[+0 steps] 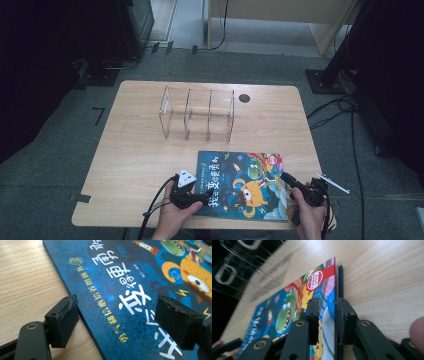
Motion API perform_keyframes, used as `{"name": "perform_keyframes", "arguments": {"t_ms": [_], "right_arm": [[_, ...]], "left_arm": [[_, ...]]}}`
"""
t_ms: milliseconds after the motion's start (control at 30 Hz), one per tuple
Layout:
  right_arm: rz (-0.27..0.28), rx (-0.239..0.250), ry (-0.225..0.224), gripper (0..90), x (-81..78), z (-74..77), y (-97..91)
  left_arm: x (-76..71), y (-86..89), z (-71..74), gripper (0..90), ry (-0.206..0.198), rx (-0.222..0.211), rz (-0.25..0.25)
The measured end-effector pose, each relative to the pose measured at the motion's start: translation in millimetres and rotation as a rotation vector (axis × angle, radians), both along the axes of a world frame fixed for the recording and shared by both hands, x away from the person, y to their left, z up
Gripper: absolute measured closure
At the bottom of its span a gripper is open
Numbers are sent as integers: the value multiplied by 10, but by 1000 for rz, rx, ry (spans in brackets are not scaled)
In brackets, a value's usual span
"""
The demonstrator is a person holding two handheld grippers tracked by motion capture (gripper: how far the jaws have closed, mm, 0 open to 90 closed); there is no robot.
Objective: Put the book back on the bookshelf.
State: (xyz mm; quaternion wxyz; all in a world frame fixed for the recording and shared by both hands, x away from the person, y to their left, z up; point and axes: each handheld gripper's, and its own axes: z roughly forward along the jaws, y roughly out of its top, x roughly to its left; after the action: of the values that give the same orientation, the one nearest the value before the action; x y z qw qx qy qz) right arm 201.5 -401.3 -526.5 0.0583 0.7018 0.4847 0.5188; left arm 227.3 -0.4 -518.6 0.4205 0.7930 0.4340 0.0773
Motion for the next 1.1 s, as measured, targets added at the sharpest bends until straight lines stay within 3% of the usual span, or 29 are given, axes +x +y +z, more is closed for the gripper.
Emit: {"name": "perform_keyframes", "arguments": {"t_ms": [167, 267, 500, 567, 667, 733, 767, 900, 967, 1100], "right_arm": [[17, 41, -69, 753, -65, 57, -17], [20, 17, -87, 752, -78, 74, 1], [25, 8, -98, 758, -86, 75, 7], [40, 26, -135, 763, -105, 100, 7], [40, 10, -145, 760, -108, 109, 24], [38, 4, -142, 760, -105, 107, 39], [38, -1, -139, 761, -102, 101, 45], [30, -46, -127, 768, -91, 94, 79], [20, -75, -125, 781, -91, 95, 99], [-21, -143, -134, 823, -58, 87, 137]], "left_arm": [[-14, -35, -3, 138, -16, 32, 12], [-6, -26, 0, 138, -13, 31, 13], [11, -3, 1, 136, 0, 11, 23], [30, 18, 0, 95, 23, -27, 7], [36, 46, 2, 84, 30, -47, 13], [16, 43, 7, 128, 8, -40, 20], [-19, 40, 18, 172, -33, -39, 29], [-40, 51, 32, 240, -53, -40, 47], [-15, 95, 40, 284, -33, -70, 52], [70, 231, 49, 454, 59, -196, 55]]}}
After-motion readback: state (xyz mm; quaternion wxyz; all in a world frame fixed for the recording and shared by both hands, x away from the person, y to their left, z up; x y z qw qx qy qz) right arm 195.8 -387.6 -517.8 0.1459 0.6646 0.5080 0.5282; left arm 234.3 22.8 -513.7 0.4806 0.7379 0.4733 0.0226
